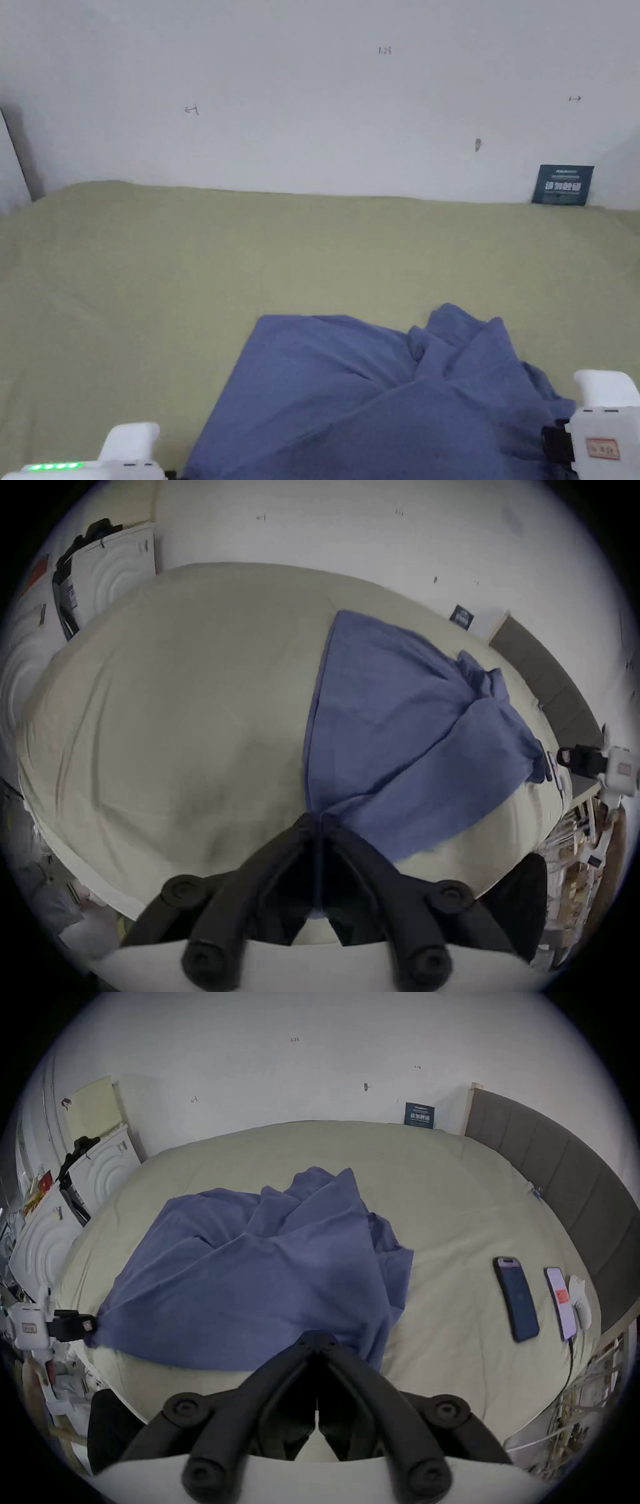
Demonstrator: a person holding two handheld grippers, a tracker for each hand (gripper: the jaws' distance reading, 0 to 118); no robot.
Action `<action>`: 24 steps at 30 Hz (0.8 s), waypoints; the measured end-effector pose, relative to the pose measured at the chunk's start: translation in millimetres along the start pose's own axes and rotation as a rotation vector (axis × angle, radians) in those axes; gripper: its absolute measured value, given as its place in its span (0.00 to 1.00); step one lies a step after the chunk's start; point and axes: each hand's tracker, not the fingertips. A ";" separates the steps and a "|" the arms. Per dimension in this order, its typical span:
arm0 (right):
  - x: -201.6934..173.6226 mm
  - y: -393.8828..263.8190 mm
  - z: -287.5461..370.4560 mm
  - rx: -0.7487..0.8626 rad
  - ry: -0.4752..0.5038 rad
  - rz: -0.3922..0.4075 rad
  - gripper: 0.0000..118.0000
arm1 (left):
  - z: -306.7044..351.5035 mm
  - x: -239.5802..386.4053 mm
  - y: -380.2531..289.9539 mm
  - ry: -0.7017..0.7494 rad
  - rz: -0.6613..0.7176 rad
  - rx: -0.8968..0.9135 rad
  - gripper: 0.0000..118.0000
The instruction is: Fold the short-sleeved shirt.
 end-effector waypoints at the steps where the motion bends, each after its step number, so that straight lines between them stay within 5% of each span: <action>1: 3.2 10.9 -4.1 -0.002 -0.008 0.007 0.00 | 7.7 3.5 -0.6 0.032 -0.023 0.033 0.03; 7: 18.0 121.1 -60.8 -0.018 0.050 0.090 0.05 | 31.8 14.0 9.1 -0.008 -0.031 0.038 0.03; 8: 20.1 143.3 -79.1 -0.047 0.077 0.113 0.19 | 32.1 14.5 10.5 -0.006 -0.031 0.037 0.03; 9: 22.7 166.6 -100.3 -0.110 0.096 0.117 0.47 | 32.4 16.0 13.4 -0.006 -0.026 0.030 0.03; 10: 24.2 184.7 -117.8 -0.142 0.091 0.114 0.89 | 32.7 16.7 14.2 -0.005 -0.020 0.025 0.03; 11: 25.7 201.5 -141.3 -0.207 0.079 0.129 1.00 | 32.2 17.2 14.4 -0.007 -0.024 0.017 0.03; 18: 33.4 238.2 -239.3 -0.423 0.027 0.142 0.95 | 20.5 16.2 7.4 0.010 0.015 -0.053 0.03; 19: 32.7 235.8 -244.9 -0.441 0.035 0.173 0.83 | 19.4 16.3 6.8 0.008 0.019 -0.066 0.03; 20: 31.4 233.8 -246.9 -0.454 0.033 0.190 0.58 | 19.6 17.0 6.3 0.013 0.024 -0.063 0.03; 21: 29.4 233.7 -245.7 -0.468 0.020 0.206 0.58 | 17.7 16.1 7.5 0.010 0.028 -0.067 0.03; 22: 28.6 228.2 -242.7 -0.450 0.004 0.202 0.48 | 17.1 16.3 8.5 0.011 0.028 -0.070 0.03; 24: 27.7 224.5 -230.6 -0.390 -0.009 0.196 0.04 | 17.3 18.0 10.6 0.014 0.026 -0.074 0.03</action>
